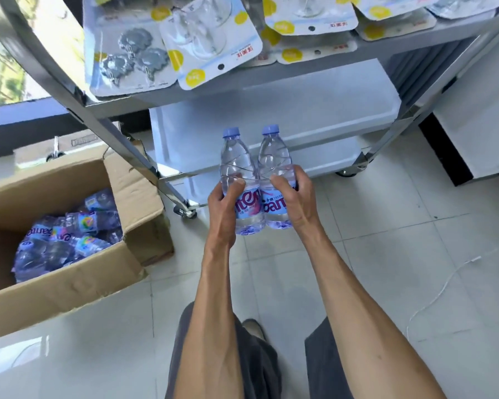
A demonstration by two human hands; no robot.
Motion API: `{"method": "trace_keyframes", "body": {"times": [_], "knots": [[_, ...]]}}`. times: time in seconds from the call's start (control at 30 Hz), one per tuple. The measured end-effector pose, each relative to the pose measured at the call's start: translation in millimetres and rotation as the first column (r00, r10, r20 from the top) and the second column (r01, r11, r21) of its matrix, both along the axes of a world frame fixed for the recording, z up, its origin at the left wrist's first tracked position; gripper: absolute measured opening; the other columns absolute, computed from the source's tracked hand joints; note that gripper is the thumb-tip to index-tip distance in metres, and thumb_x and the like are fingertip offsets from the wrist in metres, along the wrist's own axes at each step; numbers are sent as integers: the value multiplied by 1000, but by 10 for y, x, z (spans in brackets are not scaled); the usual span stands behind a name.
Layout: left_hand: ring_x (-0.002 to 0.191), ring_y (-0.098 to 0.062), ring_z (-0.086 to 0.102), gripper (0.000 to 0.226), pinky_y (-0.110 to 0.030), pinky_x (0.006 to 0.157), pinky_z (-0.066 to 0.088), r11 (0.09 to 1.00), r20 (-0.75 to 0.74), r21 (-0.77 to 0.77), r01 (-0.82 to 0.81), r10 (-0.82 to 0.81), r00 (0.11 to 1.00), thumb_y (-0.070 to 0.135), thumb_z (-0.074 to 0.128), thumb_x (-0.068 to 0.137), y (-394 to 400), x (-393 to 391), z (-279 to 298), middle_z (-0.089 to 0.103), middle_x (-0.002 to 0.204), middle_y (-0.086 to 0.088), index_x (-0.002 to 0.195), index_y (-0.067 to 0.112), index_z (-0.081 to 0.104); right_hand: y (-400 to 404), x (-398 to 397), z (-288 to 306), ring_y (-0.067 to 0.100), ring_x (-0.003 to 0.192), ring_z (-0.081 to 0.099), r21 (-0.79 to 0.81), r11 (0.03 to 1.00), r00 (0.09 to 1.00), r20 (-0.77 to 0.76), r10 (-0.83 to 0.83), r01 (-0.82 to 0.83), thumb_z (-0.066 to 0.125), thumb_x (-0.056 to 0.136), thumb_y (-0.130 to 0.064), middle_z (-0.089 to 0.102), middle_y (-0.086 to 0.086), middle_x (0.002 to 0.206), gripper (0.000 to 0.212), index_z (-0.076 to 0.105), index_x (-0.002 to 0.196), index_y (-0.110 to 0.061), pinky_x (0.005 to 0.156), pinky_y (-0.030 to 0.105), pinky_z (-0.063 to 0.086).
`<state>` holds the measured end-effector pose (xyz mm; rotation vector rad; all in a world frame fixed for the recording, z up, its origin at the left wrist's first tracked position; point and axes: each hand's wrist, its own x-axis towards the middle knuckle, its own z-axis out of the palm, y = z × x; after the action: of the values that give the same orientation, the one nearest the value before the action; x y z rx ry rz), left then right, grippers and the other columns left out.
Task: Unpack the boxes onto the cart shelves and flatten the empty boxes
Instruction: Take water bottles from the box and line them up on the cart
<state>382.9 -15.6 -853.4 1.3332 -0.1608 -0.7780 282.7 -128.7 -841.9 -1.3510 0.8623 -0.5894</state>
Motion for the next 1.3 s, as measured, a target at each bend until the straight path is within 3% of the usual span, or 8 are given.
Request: {"method": "trace_keyframes", "body": {"times": [0.2,0.3,0.4,0.67,0.8,1.0,1.13,1.3], "knots": [[78,-29,69,36,-37,70,55,995,63,-88,-54,59,996,32,63,83,-209,275,-114,71,90,-18,101,2,69,-240,309,-105,14,83,72,-151,985,996,22,85,-81,77,67,-55,73,-6,94,30,64,91,-43,71,34,60],[79,-29,67,50,-37,69,56,991,140,-119,-58,75,987,40,67,76,-288,401,-109,70,91,-19,105,-1,66,-302,441,-58,13,83,71,-214,973,993,56,102,-88,80,66,-55,73,-5,93,39,64,94,-33,73,36,60],[88,-36,68,62,-46,78,56,983,200,-173,-60,95,975,44,68,73,-326,474,-196,68,103,-29,113,-3,64,-337,495,-150,14,86,72,-266,961,986,128,111,-73,79,70,-50,74,-5,94,41,67,101,-25,79,44,60],[90,-34,69,50,-42,78,57,978,320,-188,-88,146,936,42,68,77,-187,212,-255,70,102,-21,110,5,67,-225,176,-210,23,86,72,-255,959,965,196,174,-121,79,74,-44,75,1,93,36,69,100,-22,78,52,58],[80,-24,69,27,-33,66,55,972,342,-200,-122,186,921,35,70,79,-9,-35,-191,71,90,-9,98,15,67,-13,-137,-210,23,84,72,-222,967,956,236,176,-123,78,73,-45,74,2,94,37,69,102,-24,74,46,60],[75,-17,68,24,-27,63,53,959,319,-224,-173,239,917,32,70,77,42,-360,51,69,83,-1,94,17,66,115,-497,-45,18,77,69,-213,974,955,265,136,-79,75,72,-42,71,0,87,36,65,98,-19,66,29,55],[83,-21,69,33,-31,68,54,941,276,-283,-185,265,924,32,69,79,84,-643,90,70,89,-1,106,13,65,96,-726,105,29,84,71,-187,980,940,317,128,-70,74,77,-37,70,15,94,40,65,103,-9,71,39,59],[84,-20,68,39,-31,68,53,938,296,-320,-135,235,926,28,67,81,115,-925,69,69,90,-2,112,3,64,152,-1028,124,34,89,70,-221,974,938,326,117,-45,75,82,-30,71,16,98,33,66,104,-7,81,52,57]]}}
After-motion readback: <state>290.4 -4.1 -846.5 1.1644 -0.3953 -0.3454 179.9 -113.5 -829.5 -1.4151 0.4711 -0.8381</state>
